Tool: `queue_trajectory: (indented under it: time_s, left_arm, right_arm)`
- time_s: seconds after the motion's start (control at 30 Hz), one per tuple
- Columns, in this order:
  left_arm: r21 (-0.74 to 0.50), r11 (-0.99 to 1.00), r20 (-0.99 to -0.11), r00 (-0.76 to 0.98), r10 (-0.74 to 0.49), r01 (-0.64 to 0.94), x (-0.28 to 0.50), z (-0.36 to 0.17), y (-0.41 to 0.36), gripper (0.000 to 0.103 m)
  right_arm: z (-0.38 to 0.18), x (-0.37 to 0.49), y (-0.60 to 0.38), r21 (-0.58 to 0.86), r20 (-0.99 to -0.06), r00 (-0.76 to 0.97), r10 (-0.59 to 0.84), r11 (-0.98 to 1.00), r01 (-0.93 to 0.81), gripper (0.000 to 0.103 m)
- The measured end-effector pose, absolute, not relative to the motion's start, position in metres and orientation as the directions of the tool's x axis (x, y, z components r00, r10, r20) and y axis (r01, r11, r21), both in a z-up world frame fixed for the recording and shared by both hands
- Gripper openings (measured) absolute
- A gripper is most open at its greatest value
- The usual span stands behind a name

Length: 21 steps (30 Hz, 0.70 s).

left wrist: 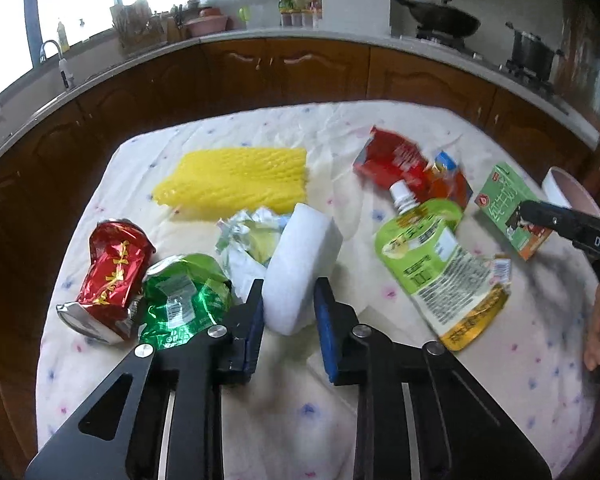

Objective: Collect trash
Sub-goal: 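Grasp the white sponge with the left tool while the right tool grasps the green juice carton, then carry sponge and carton over the pink bucket and open both tools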

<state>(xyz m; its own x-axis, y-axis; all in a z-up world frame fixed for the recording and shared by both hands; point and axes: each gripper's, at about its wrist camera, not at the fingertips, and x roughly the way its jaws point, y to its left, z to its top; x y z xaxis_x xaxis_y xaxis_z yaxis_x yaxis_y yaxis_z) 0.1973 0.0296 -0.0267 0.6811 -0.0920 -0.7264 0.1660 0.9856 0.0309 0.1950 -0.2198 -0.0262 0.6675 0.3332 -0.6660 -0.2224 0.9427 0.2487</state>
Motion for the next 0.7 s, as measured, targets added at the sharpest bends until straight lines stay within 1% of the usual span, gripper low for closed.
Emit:
queue_trajectory:
  time_s: [0.13,0.33,0.43,0.7]
  left_arm:
    - [0.007,0.982,-0.694,0.708,-0.132,0.19,0.187,-0.013,0.026,0.02]
    - [-0.084,0.966,-0.658,0.714,-0.238,0.244,0.174,0.011,0.016,0.02]
    - [-0.125,0.955,-0.644,0.71,-0.284,0.269,0.169,0.018,0.009,0.02]
    - [-0.192,0.922,-0.626,0.682,-0.379,0.336,0.16,0.025,-0.029,0.02]
  right_arm:
    - [-0.016,0.18,-0.23,0.272,-0.635,0.69,0.346,0.937,-0.219,0.033]
    - [-0.003,0.16,-0.238,0.303,-0.603,0.715,0.354,0.931,-0.205,0.033]
    - [0.002,0.15,-0.247,0.329,-0.588,0.723,0.362,0.924,-0.195,0.033]
    - [0.012,0.128,-0.266,0.33,-0.569,0.752,0.332,0.93,-0.16,0.033]
